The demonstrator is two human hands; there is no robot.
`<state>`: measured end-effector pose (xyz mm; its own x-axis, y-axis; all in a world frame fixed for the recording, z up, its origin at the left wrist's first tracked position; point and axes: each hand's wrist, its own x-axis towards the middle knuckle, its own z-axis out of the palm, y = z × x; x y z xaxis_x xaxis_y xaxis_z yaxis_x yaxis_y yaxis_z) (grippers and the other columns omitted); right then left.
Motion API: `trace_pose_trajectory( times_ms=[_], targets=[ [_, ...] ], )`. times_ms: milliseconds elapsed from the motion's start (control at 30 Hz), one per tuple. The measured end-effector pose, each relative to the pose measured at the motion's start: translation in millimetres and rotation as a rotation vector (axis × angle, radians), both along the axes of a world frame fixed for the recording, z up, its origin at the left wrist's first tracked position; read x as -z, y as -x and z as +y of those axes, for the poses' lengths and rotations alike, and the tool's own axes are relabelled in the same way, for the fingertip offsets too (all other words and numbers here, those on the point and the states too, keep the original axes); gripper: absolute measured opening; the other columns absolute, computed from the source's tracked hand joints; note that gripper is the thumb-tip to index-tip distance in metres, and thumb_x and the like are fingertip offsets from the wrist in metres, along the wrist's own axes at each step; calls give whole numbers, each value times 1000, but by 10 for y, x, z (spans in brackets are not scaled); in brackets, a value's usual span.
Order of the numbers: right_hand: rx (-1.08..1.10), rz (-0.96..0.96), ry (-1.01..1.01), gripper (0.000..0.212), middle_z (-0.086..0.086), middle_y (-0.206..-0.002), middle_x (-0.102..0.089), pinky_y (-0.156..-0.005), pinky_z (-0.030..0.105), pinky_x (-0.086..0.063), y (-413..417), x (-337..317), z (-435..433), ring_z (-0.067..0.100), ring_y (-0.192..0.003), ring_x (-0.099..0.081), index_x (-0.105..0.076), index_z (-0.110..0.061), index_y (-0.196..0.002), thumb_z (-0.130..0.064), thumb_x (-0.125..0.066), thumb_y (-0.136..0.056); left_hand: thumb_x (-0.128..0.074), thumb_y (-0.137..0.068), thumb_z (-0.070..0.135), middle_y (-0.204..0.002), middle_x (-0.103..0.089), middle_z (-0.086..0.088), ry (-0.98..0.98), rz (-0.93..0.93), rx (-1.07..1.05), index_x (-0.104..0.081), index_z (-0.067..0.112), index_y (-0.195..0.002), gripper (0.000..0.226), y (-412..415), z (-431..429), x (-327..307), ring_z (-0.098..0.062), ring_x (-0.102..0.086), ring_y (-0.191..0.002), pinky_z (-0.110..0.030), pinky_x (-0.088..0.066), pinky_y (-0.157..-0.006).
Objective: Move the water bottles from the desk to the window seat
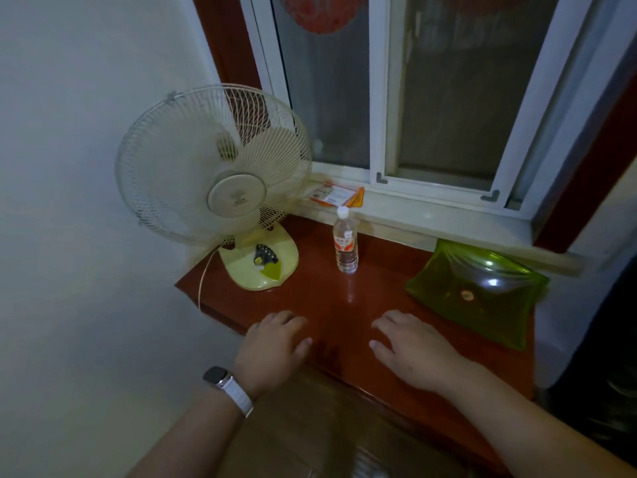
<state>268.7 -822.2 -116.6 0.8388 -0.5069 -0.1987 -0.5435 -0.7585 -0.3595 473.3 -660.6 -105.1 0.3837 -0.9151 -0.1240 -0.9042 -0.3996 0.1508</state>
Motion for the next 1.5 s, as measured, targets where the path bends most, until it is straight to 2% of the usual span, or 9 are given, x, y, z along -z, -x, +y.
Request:
trace_pose_trajectory(
  times_ms=[367,700,767,867,1000,1100,1267,1400,1500],
  targets=[
    [-3,-46,6,50,-7,-134,-47,-102,37,-42,-576,90,-663,17,-125,-46,-48,-27,-137,-54,-38,-96,-42,-95,53,-143,-48,9,13,-18,12,-48,34,-138,47,-500,-718,60,-17,-45,-130,-38,-41,-102],
    [159,91,-113,57,-3,-129,-50,-101,37,-42,-1167,497,-987,19,-120,-50,-51,-26,-130,-62,-34,-90,-28,-85,62,-133,-56,7,-56,88,142,-54,31,-134,63,-1210,-1411,548,-18,-52,-121,-39,-44,-99],
    [188,143,-138,61,0,-124,-52,-99,35,-42,-1332,610,-1039,22,-117,-53,-54,-24,-125,-65,-29,-87,-27,-82,64,-132,-57,8,-69,144,156,-56,31,-132,67,-1373,-1562,669,-18,-53,-120,-39,-45,-99],
    [235,195,-200,41,2,-125,-53,-98,33,-40,-1582,728,-1171,22,-118,-52,-54,-21,-123,-50,-43,-96,-28,-81,66,-130,-59,9,-78,261,153,-58,31,-130,67,-1611,-1794,895,-16,-55,-119,-35,-45,-99],
    [350,205,-304,37,2,-124,-56,-99,30,-38,-1866,883,-1385,19,-118,-52,-57,-21,-123,-46,-45,-98,-54,-92,48,-134,-59,3,-98,465,105,-61,23,-130,47,-1828,-2088,1133,-18,-52,-128,-26,-35,-107],
    [467,209,-400,35,0,-120,-59,-95,29,-42,-1999,990,-1490,16,-112,-56,-60,-19,-120,-43,-47,-97,-60,-95,37,-135,-58,1,-86,602,68,-60,19,-130,40,-1908,-2271,1270,-14,-52,-125,-14,-30,-100],
    [609,138,-509,29,-1,-107,-63,-85,30,-45,-2112,1253,-1652,18,-104,-62,-60,-17,-110,-39,-51,-93,-64,-92,30,-123,-62,3,-48,792,-31,-56,18,-132,43,-1959,-2575,1415,-12,-58,-112,-28,-45,-98],
    [684,22,-588,40,-7,-108,-65,-79,30,-49,-2171,1341,-1763,8,-94,-64,-57,-23,-116,-44,-57,-82,-71,-86,27,-119,-60,10,7,908,-88,-52,24,-131,49,-1919,-2715,1420,-7,-59,-108,-24,-46,-92],
    [679,-66,-637,32,-9,-93,-71,-72,42,-58,-2195,1478,-1915,3,-79,-67,-64,-33,-101,-49,-57,-74,-79,-75,30,-125,-63,12,74,1025,-98,-49,35,-129,62,-1885,-2814,1434,-2,-61,-115,-21,-50,-94]
  ],
)
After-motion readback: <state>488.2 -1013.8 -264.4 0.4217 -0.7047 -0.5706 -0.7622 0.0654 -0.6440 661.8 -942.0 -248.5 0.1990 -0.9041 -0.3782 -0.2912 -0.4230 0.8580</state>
